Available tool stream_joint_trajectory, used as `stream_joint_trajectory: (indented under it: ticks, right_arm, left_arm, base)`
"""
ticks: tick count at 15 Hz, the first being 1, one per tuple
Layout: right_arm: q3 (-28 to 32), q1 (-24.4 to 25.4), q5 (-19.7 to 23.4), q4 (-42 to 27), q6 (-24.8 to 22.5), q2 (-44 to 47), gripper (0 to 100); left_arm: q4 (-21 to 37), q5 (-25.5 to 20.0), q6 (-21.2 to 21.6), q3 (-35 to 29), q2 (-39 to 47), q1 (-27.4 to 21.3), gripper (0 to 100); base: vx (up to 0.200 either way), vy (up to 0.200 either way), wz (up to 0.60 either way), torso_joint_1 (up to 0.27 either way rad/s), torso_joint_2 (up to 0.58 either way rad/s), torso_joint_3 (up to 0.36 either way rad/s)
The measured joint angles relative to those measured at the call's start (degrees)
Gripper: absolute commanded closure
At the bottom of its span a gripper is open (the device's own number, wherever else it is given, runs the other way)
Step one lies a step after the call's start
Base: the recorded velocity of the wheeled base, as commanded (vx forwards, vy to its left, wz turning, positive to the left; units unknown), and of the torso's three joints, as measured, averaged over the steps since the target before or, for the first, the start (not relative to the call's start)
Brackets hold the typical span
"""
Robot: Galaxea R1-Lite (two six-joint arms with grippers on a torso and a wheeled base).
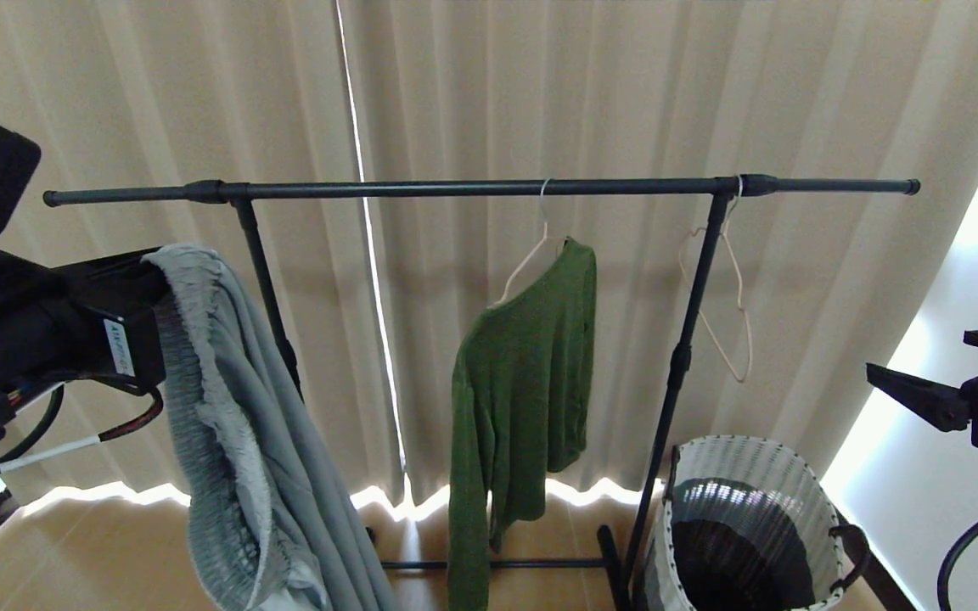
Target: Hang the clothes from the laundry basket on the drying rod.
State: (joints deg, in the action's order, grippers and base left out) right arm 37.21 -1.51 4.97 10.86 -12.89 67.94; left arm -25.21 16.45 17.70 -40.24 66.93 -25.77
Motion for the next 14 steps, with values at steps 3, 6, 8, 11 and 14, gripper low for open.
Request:
stream_joint_trajectory:
  ticks: [3, 6, 8, 11, 14]
  right_arm:
    - [1.4, 0.1, -0.9, -1.3, 0.4, 0.0, 0]
    - [1.5, 0.2, -4.4, -0.9, 0.4, 0.1, 0]
    - [1.5, 0.2, -4.6, -0.8, 0.4, 0.1, 0]
    - [1.2, 0.2, -4.6, -0.8, 0.4, 0.0, 0]
    - [1.2, 0.2, -4.7, -0.9, 0.3, 0.1, 0]
  left_arm:
    - [-0.1, 0.0, -0.1, 0.1, 0.2, -0.1, 100]
    - [0.0, 0.0, -0.2, 0.1, 0.2, -0.1, 100]
    - [0.0, 0.0, -0.2, 0.3, 0.3, -0.1, 100]
    - [0.0, 0.0, -0.2, 0.3, 0.3, 0.0, 100]
    - [-0.1, 0.0, -0.2, 1.4, 0.3, 0.0, 100]
  base:
    - [0.000, 0.000, 0.00, 0.000, 0.00, 0.000]
    - [0.200, 0.000, 0.00, 0.001, 0.00, 0.002]
    - [0.200, 0.000, 0.00, 0.000, 0.00, 0.005]
    - [0.200, 0.000, 0.00, 0.006, 0.00, 0.001]
    - [0.200, 0.000, 0.00, 0.004, 0.00, -0.001]
